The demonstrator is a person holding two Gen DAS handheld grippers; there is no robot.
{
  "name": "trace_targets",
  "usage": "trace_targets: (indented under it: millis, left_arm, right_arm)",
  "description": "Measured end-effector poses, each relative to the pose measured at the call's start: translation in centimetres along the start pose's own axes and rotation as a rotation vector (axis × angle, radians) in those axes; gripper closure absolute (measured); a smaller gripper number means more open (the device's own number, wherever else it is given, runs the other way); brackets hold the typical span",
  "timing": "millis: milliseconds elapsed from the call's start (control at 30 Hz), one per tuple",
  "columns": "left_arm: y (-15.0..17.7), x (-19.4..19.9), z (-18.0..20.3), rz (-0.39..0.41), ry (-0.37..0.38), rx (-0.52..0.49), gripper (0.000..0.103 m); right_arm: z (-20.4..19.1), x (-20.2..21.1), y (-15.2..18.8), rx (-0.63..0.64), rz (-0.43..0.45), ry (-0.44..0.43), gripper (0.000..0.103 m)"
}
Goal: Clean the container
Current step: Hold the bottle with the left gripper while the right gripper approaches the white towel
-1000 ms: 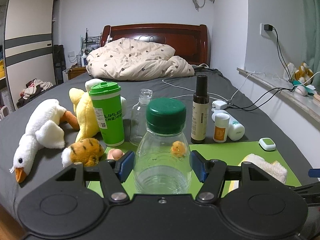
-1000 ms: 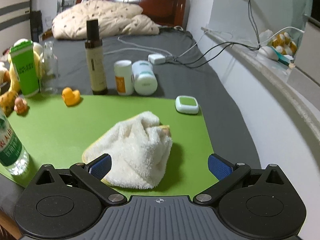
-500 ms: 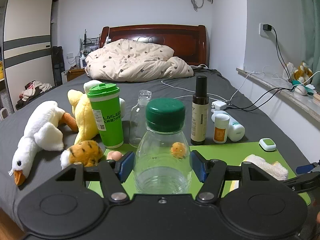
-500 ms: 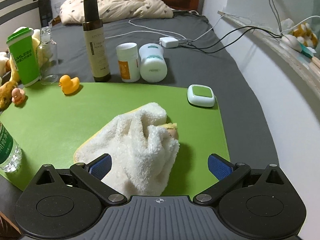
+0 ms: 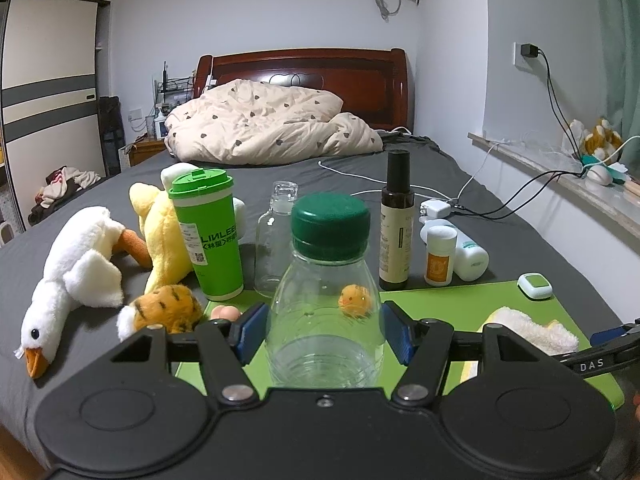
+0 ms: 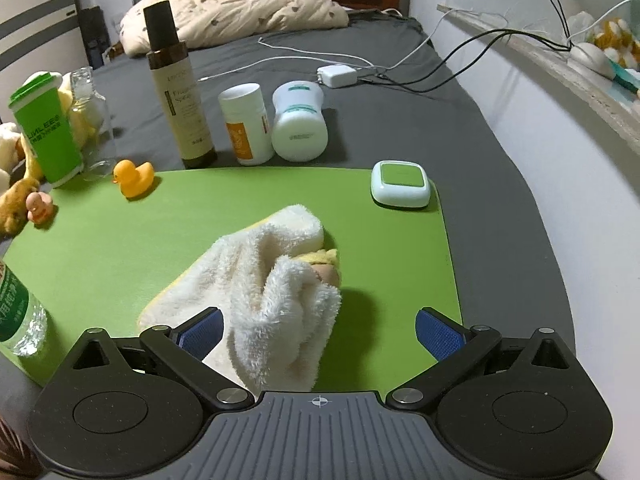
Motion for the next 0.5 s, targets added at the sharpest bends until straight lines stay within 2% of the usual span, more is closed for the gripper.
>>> trace_targets:
  millis: [367, 500]
  left_arm:
    - [0.0, -0.4, -0.1, -0.005, -0.001, 0.0, 0.043]
    - [0.1, -0.6, -0.2, -0.004, -0.002, -0.004, 0.043]
  right_arm:
    - [-1.2, -0.6, 0.3, 0.048, 0.003, 0.019, 0.001]
    - [-1.1, -0.4, 0.4, 0.024, 0.027, 0.019, 0.001]
Point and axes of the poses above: each gripper's, at about its wrist camera, not at the fingertips, and x roughly against the way its jaws point, z to its right, y to its underside, the point moved 1 cm from there along -x, roughly the way its jaws point, and after that the axes turned 6 degrees about z, right-handed, at the moved point
